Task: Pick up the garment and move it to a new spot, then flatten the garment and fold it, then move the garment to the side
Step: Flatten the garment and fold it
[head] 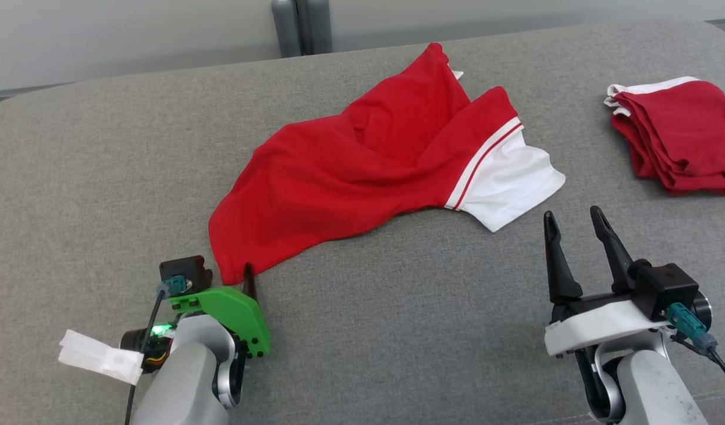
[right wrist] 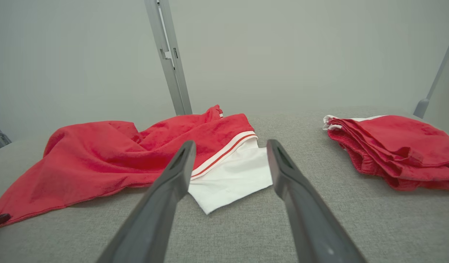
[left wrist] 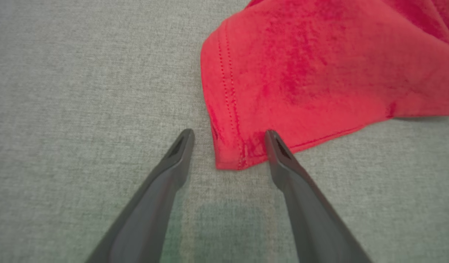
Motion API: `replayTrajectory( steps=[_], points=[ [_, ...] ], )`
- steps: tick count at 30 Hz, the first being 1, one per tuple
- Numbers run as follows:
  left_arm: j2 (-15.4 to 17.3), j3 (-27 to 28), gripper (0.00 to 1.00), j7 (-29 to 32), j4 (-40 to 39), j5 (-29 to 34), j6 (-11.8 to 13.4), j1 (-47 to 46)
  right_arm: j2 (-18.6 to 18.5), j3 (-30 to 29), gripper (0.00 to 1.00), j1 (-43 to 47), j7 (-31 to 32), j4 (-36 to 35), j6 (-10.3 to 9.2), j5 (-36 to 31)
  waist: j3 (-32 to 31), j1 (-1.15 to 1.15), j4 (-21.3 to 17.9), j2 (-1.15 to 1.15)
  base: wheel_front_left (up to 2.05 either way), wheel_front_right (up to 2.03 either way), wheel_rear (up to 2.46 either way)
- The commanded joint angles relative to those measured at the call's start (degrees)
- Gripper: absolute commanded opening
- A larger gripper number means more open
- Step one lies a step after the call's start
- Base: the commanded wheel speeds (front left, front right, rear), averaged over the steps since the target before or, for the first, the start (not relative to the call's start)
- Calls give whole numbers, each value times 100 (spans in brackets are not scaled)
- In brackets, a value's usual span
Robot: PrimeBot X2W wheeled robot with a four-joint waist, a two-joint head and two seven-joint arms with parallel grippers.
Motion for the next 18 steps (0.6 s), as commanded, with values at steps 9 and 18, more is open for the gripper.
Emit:
replayTrajectory(
  steps=[9, 18],
  points=[
    [11, -221, 0, 163, 147, -212, -8, -72, -4, -27, 100, -80, -19, 16, -6, 10, -12, 0, 26, 0, 0, 0, 0],
    [73, -185, 0, -248, -313, -360, -39, 54, -5, -460, 100, -316, -18, 620, -7, -381, -61, 0, 186, 0, 0, 0, 0]
  ],
)
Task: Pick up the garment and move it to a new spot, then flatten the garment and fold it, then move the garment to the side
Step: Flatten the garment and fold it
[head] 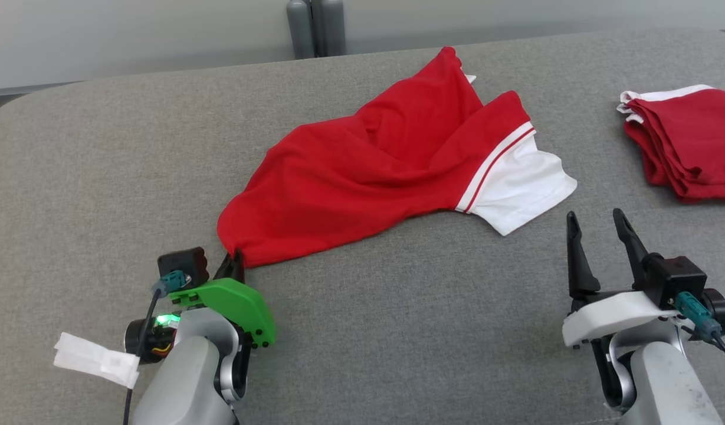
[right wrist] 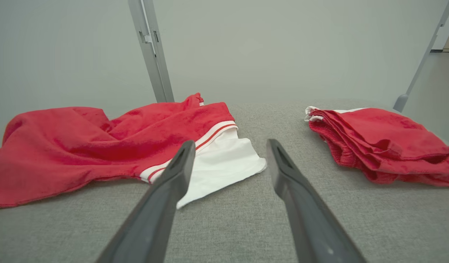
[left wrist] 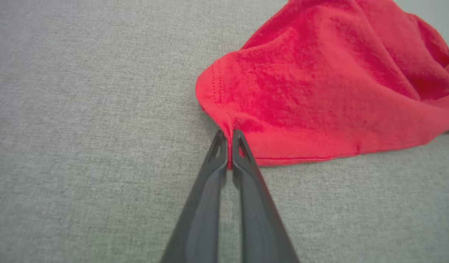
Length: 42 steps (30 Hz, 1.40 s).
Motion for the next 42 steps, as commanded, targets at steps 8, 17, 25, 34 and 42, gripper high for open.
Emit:
replayTrajectory(
  steps=[8, 17, 25, 34, 42],
  points=[
    [281, 139, 0, -136, -738, -81, 116, 405, -345, -440, 100, -753, 502, 1140, -7, -412, -14, 0, 265, 0, 0, 0, 0],
    [325, -2, 0, 70, -1400, -22, 223, 651, -724, -66, 100, -1662, 1381, 2471, -7, -236, 16, 0, 439, 0, 0, 0, 0],
    [324, -98, 0, 144, -1646, -29, 253, 735, -838, 199, 100, -2257, 1431, 3555, -7, -64, 96, 0, 552, 0, 0, 0, 0],
    [371, -156, 0, 163, -1737, -36, 273, 754, -804, 488, 38, -2747, 1391, 4548, -7, 58, 185, 0, 602, 0, 0, 0, 0],
    [422, -130, 0, 72, -1805, -82, 272, 718, -870, 846, 0, -3071, 1157, 4907, -9, 411, 209, 0, 534, 0, 0, 0, 0]
  ],
)
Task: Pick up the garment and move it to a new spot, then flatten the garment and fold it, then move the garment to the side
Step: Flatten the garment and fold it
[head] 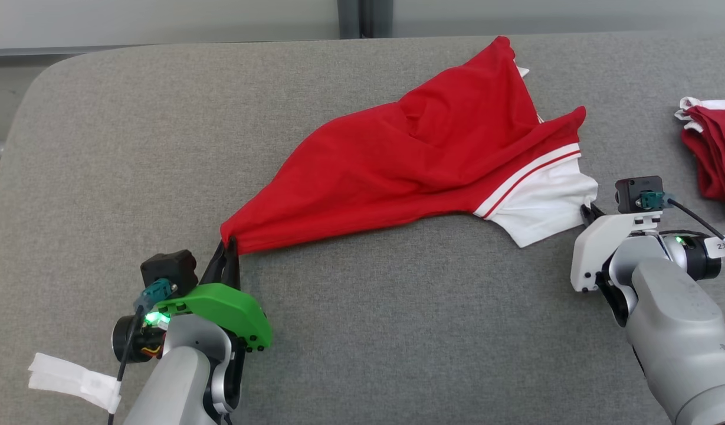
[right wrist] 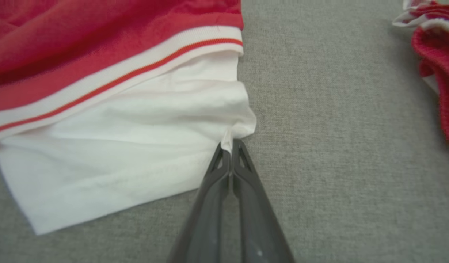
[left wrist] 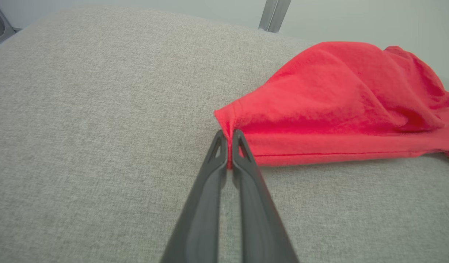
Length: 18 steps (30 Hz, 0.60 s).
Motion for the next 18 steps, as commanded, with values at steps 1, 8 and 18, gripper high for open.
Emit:
replayTrajectory(
  steps=[1, 8, 18],
  points=[
    [58, 29, 0, -52, -23, -27, 11, 10, -60, 67, 0, -63, -94, 47, -12, 72, -10, -1, -29, 0, 0, 0, 0],
    [58, 175, 0, -244, -269, -252, -118, -30, -156, 442, 0, -118, -701, -385, -12, 660, -162, -1, -179, 0, 0, 0, 0],
    [215, 460, 0, -450, -1450, -553, -301, 115, -752, 535, 0, 357, -1161, -2602, -12, 1381, -574, -1, -535, 0, 0, 0, 0]
  ],
)
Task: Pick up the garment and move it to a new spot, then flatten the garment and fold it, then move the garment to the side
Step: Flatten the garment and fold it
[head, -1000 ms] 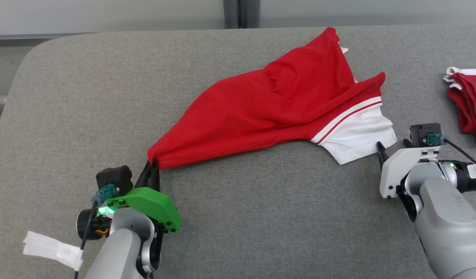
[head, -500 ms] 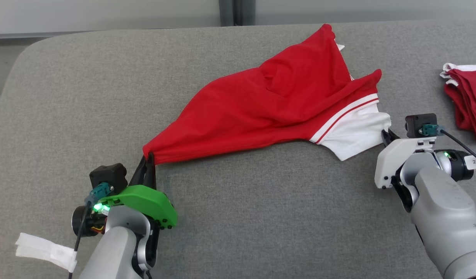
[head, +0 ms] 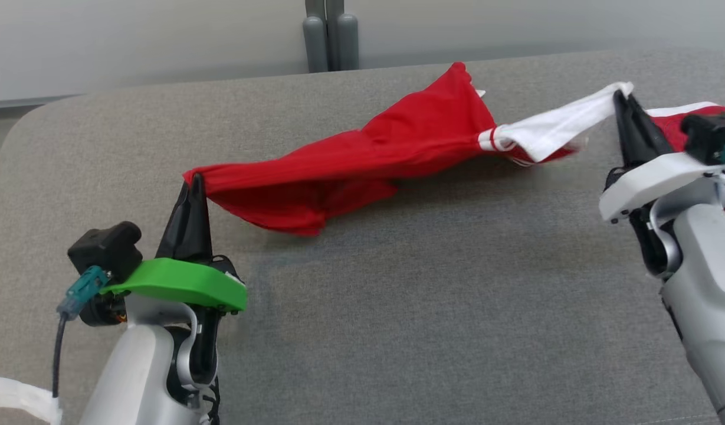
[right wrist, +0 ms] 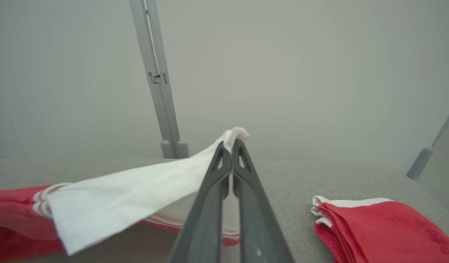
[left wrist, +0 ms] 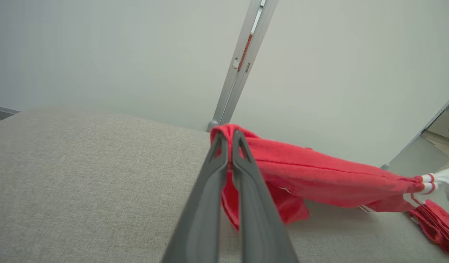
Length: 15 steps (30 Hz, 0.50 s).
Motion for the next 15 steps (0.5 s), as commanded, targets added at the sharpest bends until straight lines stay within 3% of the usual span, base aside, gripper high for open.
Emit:
replayTrajectory(
  steps=[1, 7, 15],
  points=[
    [104, 43, 0, -14, -225, -34, -15, 79, -101, -129, 0, 178, -40, -377, -10, 21, -194, -1, -173, 0, 0, 0, 0],
    [344, 169, 0, 96, -1487, 33, 88, 155, -172, -954, 0, 922, -42, -2414, -10, -236, -490, -1, -343, 0, 0, 0, 0],
    [765, 273, 0, 557, -3229, 314, 297, 78, 223, -1913, 0, 1860, 647, -5196, -10, -625, -757, -1, -491, 0, 0, 0, 0]
  ],
)
